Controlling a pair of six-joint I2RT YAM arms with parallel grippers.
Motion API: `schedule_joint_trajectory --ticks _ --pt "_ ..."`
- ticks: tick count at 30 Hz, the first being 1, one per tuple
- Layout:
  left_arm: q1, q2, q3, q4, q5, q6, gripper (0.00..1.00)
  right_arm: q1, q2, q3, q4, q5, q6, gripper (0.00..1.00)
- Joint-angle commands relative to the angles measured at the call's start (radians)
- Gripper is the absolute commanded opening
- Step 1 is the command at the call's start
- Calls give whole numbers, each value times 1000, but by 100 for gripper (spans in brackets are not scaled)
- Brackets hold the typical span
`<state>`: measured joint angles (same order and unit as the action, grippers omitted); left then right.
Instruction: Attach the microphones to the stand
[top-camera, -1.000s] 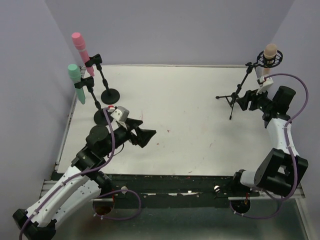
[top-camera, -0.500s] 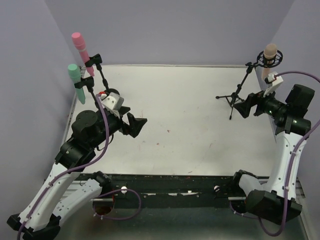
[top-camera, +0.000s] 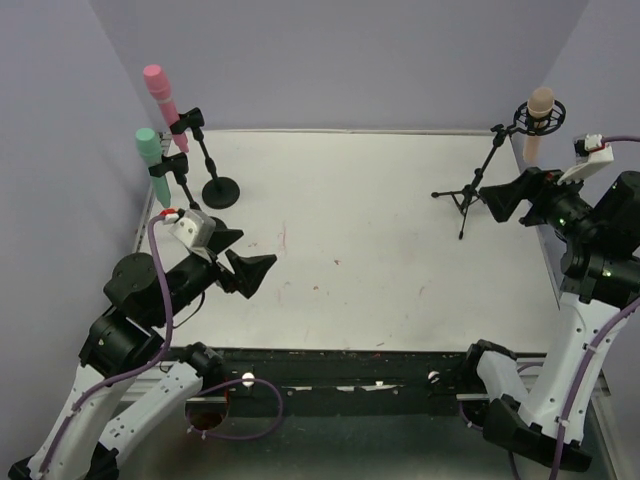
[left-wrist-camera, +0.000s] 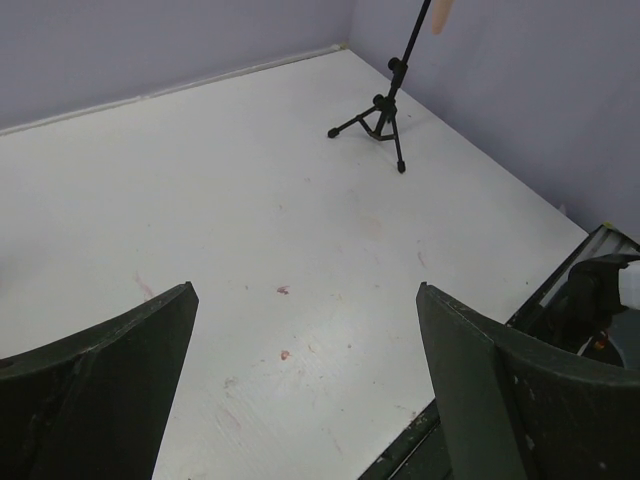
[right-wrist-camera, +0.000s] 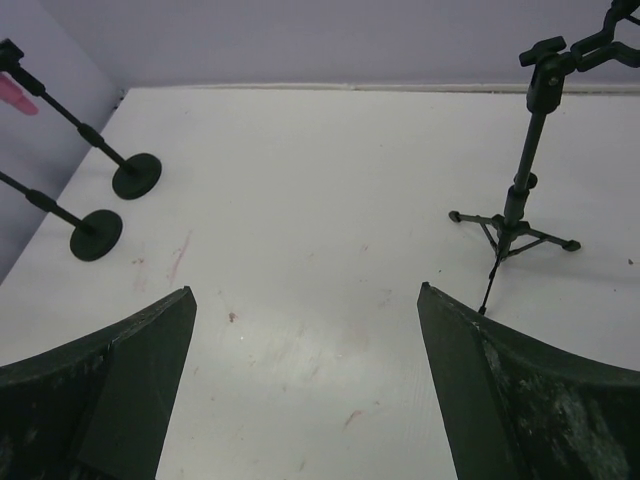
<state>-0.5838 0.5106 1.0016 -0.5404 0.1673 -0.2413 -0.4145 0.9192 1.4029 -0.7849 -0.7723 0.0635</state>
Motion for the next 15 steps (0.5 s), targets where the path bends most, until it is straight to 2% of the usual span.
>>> schedule_joint_trajectory --ticks 1,15 --pt "4 -79 -21 -46 12 -67 99 -4 -39 13 4 70 62 100" --pt "2 -153 -46 -90 -40 -72 99 -4 -88 -50 75 88 42 100"
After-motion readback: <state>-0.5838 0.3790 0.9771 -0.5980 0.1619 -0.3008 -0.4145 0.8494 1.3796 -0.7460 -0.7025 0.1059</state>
